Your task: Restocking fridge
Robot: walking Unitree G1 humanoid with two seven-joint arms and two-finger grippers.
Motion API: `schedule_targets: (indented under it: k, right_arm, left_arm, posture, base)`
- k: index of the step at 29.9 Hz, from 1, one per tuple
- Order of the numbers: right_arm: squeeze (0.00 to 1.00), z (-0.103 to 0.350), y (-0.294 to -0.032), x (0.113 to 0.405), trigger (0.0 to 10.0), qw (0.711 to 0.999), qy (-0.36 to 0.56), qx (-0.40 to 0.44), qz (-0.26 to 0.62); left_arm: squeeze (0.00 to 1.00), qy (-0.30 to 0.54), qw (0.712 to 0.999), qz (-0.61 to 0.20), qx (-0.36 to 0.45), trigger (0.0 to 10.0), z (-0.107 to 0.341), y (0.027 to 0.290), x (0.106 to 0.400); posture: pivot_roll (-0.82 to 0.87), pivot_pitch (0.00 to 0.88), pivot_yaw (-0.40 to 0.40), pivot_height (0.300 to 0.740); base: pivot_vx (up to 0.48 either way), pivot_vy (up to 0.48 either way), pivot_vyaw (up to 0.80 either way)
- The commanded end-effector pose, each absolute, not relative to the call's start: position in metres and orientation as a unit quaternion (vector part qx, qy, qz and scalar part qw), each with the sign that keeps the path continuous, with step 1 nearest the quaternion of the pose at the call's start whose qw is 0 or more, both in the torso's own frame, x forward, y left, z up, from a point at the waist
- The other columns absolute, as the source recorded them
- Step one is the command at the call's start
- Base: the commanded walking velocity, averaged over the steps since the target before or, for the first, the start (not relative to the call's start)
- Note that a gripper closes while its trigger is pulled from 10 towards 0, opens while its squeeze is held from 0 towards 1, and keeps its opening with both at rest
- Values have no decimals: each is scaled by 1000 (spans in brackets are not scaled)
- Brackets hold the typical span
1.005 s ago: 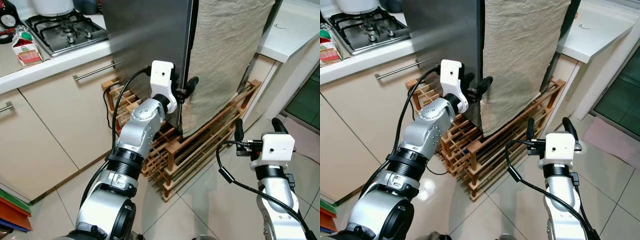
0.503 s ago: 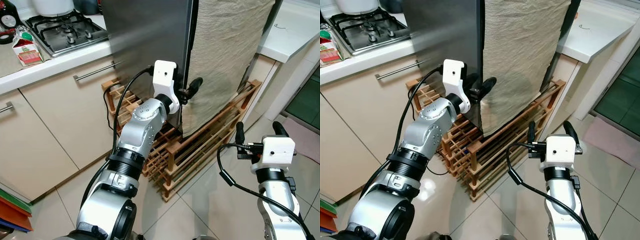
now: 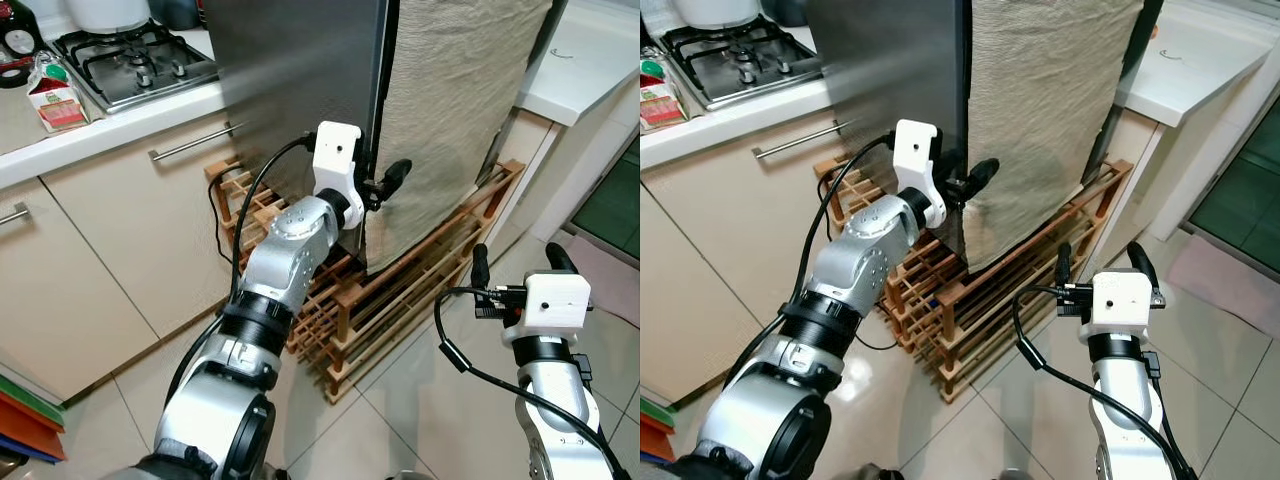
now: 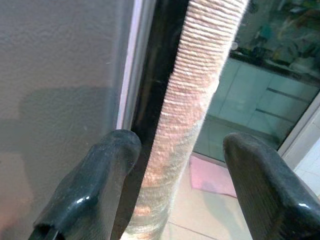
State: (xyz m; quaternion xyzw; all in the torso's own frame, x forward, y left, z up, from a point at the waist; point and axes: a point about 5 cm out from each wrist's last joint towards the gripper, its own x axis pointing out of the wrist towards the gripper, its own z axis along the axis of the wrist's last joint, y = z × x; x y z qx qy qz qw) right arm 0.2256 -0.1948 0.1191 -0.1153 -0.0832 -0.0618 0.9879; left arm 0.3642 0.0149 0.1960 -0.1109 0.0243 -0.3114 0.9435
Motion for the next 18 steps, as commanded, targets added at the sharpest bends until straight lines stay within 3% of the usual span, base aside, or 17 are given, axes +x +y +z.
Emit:
schedule_targets:
  k: [1, 8, 12, 18]
  right_arm:
    - [0, 124, -196, 226, 10000, 986, -93, -120, -65]
    - [0, 125, -194, 226, 10000, 986, -95, -119, -65]
    - [0, 125, -193, 227, 10000, 986, -96, -118, -66]
    - [0, 125, -193, 227, 10000, 986, -96, -118, -66]
  left_arm:
    - [0, 25, 932, -336, -136, 10000, 211, -14, 359]
    - [0, 86, 919, -335, -192, 10000, 209, -29, 357]
    - [0, -11, 891, -438, -120, 10000, 233, -48, 336]
    - [0, -52, 868, -482, -105, 10000, 244, -53, 325]
  posture:
    - [-230, 6, 55, 740]
    - [-234, 12, 61, 740]
    - [-236, 15, 63, 740]
    - [-235, 17, 63, 740]
  base:
    - [0, 0, 0]
    - [0, 0, 0]
    - [0, 0, 0]
    - [0, 0, 0]
